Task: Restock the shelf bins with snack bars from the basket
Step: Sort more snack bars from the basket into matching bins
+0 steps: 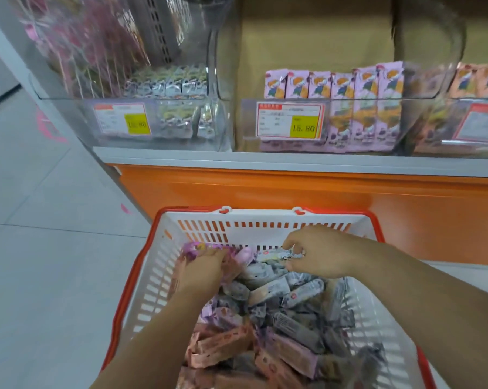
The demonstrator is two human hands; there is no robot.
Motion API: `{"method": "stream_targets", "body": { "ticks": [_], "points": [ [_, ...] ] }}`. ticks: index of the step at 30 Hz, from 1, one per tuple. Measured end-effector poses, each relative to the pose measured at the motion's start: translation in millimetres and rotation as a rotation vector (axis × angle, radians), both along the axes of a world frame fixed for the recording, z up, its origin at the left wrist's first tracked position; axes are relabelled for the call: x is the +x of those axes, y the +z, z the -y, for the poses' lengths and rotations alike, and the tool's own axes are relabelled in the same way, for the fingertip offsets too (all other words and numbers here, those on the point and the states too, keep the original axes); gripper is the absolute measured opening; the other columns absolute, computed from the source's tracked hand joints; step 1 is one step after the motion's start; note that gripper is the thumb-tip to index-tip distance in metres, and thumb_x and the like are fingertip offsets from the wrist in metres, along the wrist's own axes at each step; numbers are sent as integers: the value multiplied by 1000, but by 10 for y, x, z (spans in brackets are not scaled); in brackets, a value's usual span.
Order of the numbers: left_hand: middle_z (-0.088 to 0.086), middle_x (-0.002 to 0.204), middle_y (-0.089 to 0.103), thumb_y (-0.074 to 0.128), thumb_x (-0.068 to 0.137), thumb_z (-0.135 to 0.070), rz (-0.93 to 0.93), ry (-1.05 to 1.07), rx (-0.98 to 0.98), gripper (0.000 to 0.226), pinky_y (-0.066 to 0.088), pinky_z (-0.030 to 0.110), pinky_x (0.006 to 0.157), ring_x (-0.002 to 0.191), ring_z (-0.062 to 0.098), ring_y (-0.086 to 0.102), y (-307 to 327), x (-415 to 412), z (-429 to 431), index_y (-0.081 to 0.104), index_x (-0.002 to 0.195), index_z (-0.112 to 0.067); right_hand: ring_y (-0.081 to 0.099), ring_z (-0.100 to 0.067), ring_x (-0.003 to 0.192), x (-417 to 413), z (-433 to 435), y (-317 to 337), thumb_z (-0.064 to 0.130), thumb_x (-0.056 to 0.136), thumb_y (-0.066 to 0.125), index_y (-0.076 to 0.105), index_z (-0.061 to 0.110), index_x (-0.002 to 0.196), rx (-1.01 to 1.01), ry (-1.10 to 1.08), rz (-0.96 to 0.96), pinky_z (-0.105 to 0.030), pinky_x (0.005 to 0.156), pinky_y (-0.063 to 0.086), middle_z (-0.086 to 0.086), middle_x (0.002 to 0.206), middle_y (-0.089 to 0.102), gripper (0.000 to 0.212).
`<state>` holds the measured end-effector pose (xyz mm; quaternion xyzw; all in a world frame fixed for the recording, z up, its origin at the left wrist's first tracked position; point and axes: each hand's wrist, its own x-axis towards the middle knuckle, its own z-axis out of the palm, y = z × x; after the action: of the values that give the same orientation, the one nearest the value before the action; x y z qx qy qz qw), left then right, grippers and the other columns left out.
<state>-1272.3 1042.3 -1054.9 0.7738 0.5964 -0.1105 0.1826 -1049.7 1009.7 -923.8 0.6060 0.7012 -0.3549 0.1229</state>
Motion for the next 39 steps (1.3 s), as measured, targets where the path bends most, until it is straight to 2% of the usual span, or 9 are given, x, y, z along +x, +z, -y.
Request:
{"method": "stream_targets", "body": {
  "ticks": [4,8,14,19,23,28,33,36,39],
  "points": [
    [3,139,44,31,100,-47,48,-24,-29,45,37,36,97,126,25,39,-71,91,-6,45,135,-25,41,-22,131,53,-30,-39,35,97,51,39,19,142,-16,-11,-11,-32,105,35,-5,148,38,49],
    [5,138,43,49,92,-48,-242,-170,-48,50,33,42,101,125,28,39,-183,101,-56,40,136,-24,39,-21,133,76,-6,-33,34,97,50,39,19,142,-29,-21,-25,-33,108,34,-4,149,36,48],
    [6,148,35,44,84,-70,-281,-63,-152,81,28,45,105,130,29,41,-259,184,-39,25,147,-22,40,-21,132,73,36,-13,34,97,52,39,21,141,-35,-24,-29,-34,108,34,-2,148,37,48],
    [2,104,65,34,94,-60,-33,116,-32,49,43,32,77,94,22,60,-230,217,72,50,118,-20,40,-21,132,97,35,-1,34,96,53,40,19,141,-51,-27,-23,-33,109,34,-3,148,38,50],
    [-2,117,63,58,91,-42,447,211,-144,41,44,25,75,96,14,59,-5,212,156,51,125,-22,44,-21,128,89,14,29,34,96,53,40,20,141,-28,-28,-28,-31,103,36,-4,146,40,49],
    [-16,110,52,66,86,-23,630,-108,345,31,36,6,75,96,1,50,591,127,340,57,115,-27,49,-20,123,60,34,253,45,89,60,32,21,145,77,-154,-215,-29,97,39,-5,145,42,68],
    [-7,112,46,54,79,-24,593,-379,775,28,37,20,88,103,14,49,1155,75,471,50,107,-22,62,-7,78,-25,188,584,37,82,71,56,25,108,132,-163,-420,-12,60,42,1,110,58,33],
    [-6,112,43,54,80,-23,597,-385,884,26,40,26,81,99,17,47,1425,70,545,48,105,-21,52,3,81,-73,350,770,31,82,73,58,25,100,316,-155,-486,-13,66,40,7,106,56,24],
    [-9,114,42,69,78,-26,650,-272,877,38,47,35,76,101,16,49,1663,79,616,46,108,-26,57,-7,83,-81,529,992,25,82,73,58,24,101,463,-173,-530,-22,72,45,9,101,58,25]
  ]
}}
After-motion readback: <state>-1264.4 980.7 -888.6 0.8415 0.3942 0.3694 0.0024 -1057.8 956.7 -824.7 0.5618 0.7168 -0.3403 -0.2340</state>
